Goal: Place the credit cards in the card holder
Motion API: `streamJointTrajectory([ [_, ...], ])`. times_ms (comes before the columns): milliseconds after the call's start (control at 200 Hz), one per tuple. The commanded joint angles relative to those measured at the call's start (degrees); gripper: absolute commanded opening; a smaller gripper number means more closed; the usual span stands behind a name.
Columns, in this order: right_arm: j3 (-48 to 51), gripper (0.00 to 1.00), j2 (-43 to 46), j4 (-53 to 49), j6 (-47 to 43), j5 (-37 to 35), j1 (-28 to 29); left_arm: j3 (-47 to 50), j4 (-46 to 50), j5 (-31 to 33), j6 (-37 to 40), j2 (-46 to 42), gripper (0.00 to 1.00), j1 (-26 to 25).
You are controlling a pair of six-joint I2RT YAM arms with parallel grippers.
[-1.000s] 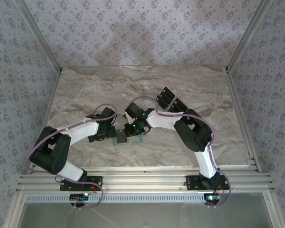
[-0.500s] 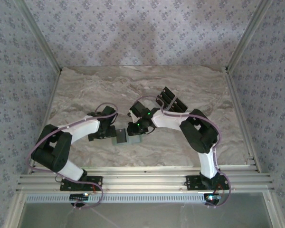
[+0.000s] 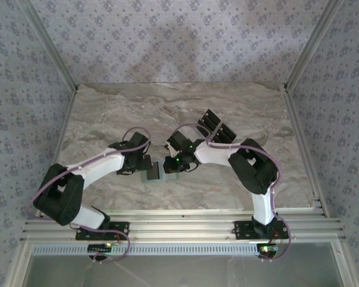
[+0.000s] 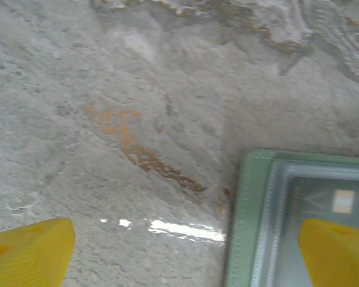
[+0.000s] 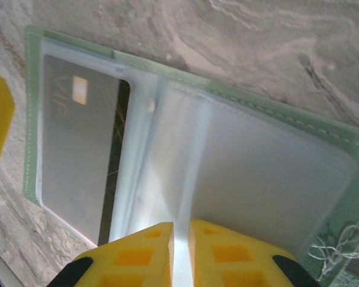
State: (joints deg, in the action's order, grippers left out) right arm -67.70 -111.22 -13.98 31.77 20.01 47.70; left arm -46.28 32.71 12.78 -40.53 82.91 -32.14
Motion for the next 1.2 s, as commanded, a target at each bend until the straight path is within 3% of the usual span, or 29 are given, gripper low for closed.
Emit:
streamJointTrajectory([
  [0,1.9,0.17,-0.7,-0.8,0.8,-2.3,-1.0,1.2,-1.8,-1.0,-1.1,0.4,0.96,-1.0],
  [490,5.5,0.14,1.4,-4.4,5.5,-10.2,-4.1,-1.1,-4.1,0.2,0.6,6.1,0.96,-1.3],
  [755,5.2,0.14,4.8,-0.6,1.2,-5.0,-4.2,-2.6,-2.7,0.5,1.4,3.2,0.97,-0.9],
  [1194,-3.6,0.14,3.9,-5.4,-2.1,-2.3,-2.4,3.0,-1.8,0.2,1.1,-2.0,0.97,3.1],
])
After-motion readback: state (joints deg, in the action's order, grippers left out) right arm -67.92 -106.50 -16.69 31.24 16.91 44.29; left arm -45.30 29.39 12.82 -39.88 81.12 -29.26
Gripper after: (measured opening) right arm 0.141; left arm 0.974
